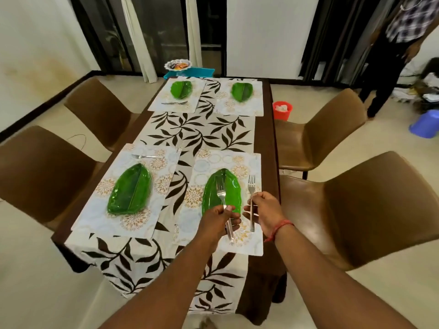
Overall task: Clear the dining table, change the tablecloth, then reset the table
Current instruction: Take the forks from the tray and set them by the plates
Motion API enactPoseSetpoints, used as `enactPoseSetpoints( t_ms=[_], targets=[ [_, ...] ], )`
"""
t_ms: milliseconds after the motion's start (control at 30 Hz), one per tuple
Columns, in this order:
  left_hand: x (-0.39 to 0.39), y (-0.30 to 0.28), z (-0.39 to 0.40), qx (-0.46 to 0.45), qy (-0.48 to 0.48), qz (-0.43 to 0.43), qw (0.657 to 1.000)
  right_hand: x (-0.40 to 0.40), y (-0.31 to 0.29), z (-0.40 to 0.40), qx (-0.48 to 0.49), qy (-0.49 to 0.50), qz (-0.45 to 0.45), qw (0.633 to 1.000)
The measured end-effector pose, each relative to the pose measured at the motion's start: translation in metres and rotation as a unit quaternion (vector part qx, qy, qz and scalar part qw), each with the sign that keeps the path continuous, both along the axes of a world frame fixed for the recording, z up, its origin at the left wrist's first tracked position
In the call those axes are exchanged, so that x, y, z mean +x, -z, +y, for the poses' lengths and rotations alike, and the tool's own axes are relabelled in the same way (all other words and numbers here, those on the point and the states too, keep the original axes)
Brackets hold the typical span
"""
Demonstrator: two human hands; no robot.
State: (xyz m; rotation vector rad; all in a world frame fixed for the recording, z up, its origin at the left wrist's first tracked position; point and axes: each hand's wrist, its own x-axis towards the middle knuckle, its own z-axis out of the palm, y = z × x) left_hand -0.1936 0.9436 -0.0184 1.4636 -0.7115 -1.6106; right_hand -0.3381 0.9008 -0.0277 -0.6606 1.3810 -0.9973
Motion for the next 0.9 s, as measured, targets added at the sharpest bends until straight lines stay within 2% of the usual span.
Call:
enactPoseSetpoints(
  t_ms=[133, 267, 400, 500, 767, 900],
  targets=[
    [0.008, 0.012, -0.047, 0.028, -0.012, 0.010, 0.999, -0.011, 0.009, -0.058, -0.014, -0.033, 0.112, 0.993],
    [0.012, 0.018, -0.089, 0.048, -0.050, 0.015, 0.997, -0.026, 0.024, -0.127, -0.025, -0.089, 0.237, 0.967],
    [0.014, 0.027, -0.111, 0.067, -0.096, 0.015, 0.993, -0.039, 0.062, -0.203, -0.041, -0.208, 0.352, 0.912],
    [0.009, 0.030, -0.124, 0.073, -0.190, 0.001, 0.979, -0.029, 0.077, -0.259, -0.071, -0.298, 0.413, 0.858],
    [-0.007, 0.024, -0.102, 0.117, -0.347, -0.047, 0.929, 0.014, 0.103, -0.319, -0.139, -0.469, 0.424, 0.762],
    [-0.022, 0.019, -0.079, 0.111, -0.385, -0.053, 0.915, 0.024, 0.109, -0.328, -0.159, -0.494, 0.419, 0.745]
  ],
)
